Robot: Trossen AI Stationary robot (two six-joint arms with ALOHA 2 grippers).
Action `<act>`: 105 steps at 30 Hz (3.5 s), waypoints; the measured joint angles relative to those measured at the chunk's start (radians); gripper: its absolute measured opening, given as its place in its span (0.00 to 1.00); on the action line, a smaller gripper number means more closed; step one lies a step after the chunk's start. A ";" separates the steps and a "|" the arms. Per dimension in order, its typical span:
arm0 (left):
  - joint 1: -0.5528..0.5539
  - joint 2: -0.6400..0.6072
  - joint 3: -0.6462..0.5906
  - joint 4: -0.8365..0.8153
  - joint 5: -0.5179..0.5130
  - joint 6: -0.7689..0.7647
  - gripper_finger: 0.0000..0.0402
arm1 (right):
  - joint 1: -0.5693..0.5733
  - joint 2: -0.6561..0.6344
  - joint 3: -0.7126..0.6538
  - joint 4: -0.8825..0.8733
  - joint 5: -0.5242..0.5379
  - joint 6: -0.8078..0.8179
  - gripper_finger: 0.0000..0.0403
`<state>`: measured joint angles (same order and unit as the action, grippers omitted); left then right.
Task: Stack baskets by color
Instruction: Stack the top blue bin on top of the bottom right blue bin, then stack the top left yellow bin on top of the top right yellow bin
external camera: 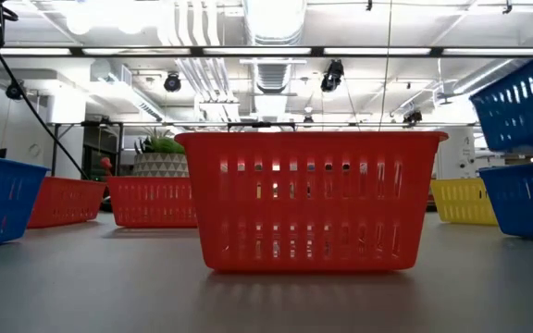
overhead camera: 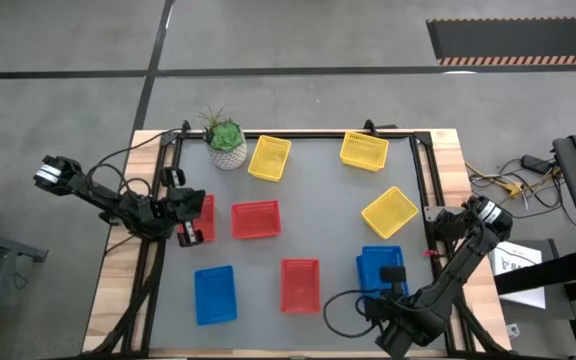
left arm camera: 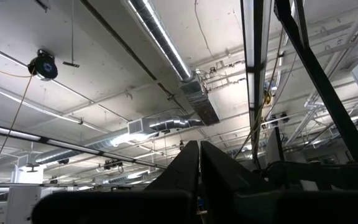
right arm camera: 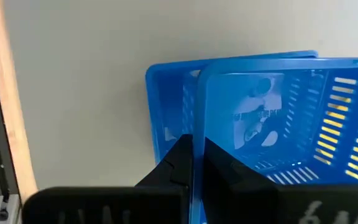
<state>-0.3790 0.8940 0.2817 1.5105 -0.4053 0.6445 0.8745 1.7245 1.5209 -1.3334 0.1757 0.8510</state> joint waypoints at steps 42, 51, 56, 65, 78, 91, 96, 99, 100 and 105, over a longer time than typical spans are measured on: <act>0.000 0.000 0.000 0.000 0.000 0.000 0.00 | -0.005 -0.003 -0.045 0.053 0.054 0.024 0.27; 0.000 0.000 0.004 0.000 0.001 -0.003 0.00 | -0.014 -0.079 -0.071 0.137 0.389 -0.055 0.16; 0.000 0.017 0.014 0.000 0.005 -0.005 0.00 | -0.014 -0.129 -0.130 0.238 0.634 -0.182 0.08; 0.000 0.053 0.040 -0.001 0.007 -0.006 0.00 | -0.067 -0.296 -0.419 0.580 0.705 -0.415 0.02; 0.000 0.204 0.082 -0.002 0.001 -0.079 0.00 | -0.225 -0.649 -0.853 1.470 0.628 -1.051 0.02; 0.001 0.396 0.132 -0.002 -0.261 -0.291 0.00 | -0.351 -0.893 -1.109 1.940 0.419 -1.230 0.02; 0.019 0.469 0.204 -0.002 -0.264 -0.298 0.00 | -0.448 -0.931 -1.156 2.006 0.293 -1.244 0.02; 0.030 0.507 0.254 -0.013 -0.267 -0.298 0.00 | -0.489 -0.967 -1.173 2.009 0.265 -1.264 0.02; 0.033 0.517 0.270 -0.028 -0.268 -0.299 0.00 | -0.500 -0.982 -1.181 2.010 0.259 -1.272 0.02; 0.051 0.557 0.359 -0.157 -0.320 -0.298 0.00 | -0.542 -1.072 -1.237 2.000 0.240 -1.308 0.02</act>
<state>-0.3282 1.4513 0.6405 1.3536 -0.7258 0.3460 0.3330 0.6529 0.2834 0.6669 0.4152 -0.4573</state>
